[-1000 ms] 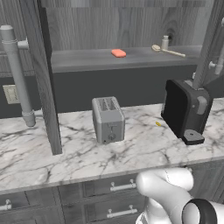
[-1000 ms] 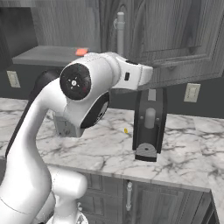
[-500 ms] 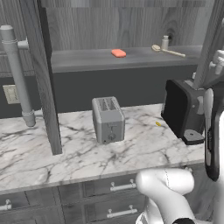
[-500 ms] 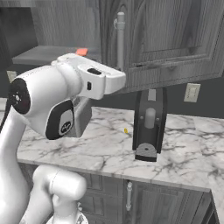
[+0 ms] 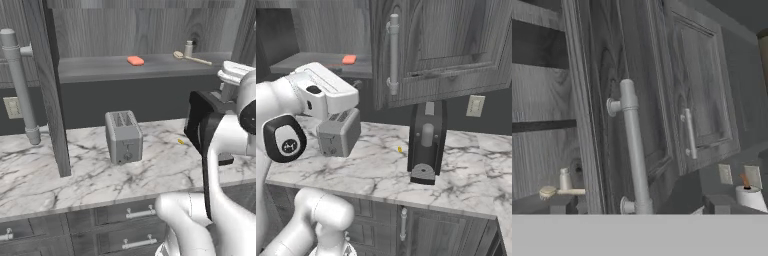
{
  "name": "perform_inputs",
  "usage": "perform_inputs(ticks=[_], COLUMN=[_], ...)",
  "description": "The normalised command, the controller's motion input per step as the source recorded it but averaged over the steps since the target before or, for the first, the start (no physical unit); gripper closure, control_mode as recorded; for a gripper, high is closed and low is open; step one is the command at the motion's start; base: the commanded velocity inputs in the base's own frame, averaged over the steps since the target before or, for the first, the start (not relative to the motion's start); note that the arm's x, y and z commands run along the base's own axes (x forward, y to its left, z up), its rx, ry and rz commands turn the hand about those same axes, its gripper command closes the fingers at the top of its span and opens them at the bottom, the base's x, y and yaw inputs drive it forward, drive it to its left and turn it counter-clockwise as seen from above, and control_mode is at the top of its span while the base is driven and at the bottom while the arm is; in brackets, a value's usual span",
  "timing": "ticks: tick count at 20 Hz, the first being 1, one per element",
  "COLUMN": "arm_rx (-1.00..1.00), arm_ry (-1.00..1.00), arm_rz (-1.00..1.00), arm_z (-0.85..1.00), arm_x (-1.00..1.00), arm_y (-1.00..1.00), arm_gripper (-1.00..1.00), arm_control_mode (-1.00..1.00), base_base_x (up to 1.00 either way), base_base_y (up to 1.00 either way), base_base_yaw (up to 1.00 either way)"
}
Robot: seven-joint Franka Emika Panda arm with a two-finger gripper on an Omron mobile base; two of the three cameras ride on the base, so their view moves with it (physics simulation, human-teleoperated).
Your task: Pick the bar soap and dish brush from the cabinet and place them on the counter.
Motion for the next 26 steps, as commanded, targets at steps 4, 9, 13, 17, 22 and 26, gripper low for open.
perform_inputs(ticks=[4, 9, 13, 17, 22, 26], arm_rx=[-0.02, -0.04, -0.04, -0.02, 0.0, 0.0], arm_ry=[-0.05, -0.01, 0.0, 0.0, -0.01, 0.0], arm_rz=[-0.19, -0.19, -0.19, -0.14, -0.09, -0.07], arm_z=[0.0, 0.0, 0.0, -0.06, -0.15, -0.14], arm_x=[-0.06, 0.02, 0.18, 0.36, 0.49, 0.54], arm_y=[0.52, 0.52, 0.43, 0.23, 0.02, 0.0], arm_gripper=[-1.0, -1.0, -1.0, -1.0, -1.0, -1.0], arm_control_mode=[-1.0, -1.0, -1.0, -1.0, -1.0, -1.0], base_base_x=[0.0, 0.0, 0.0, 0.0, 0.0, 0.0], base_base_y=[0.0, 0.0, 0.0, 0.0, 0.0, 0.0], base_base_yaw=[0.0, 0.0, 0.0, 0.0, 0.0, 0.0])
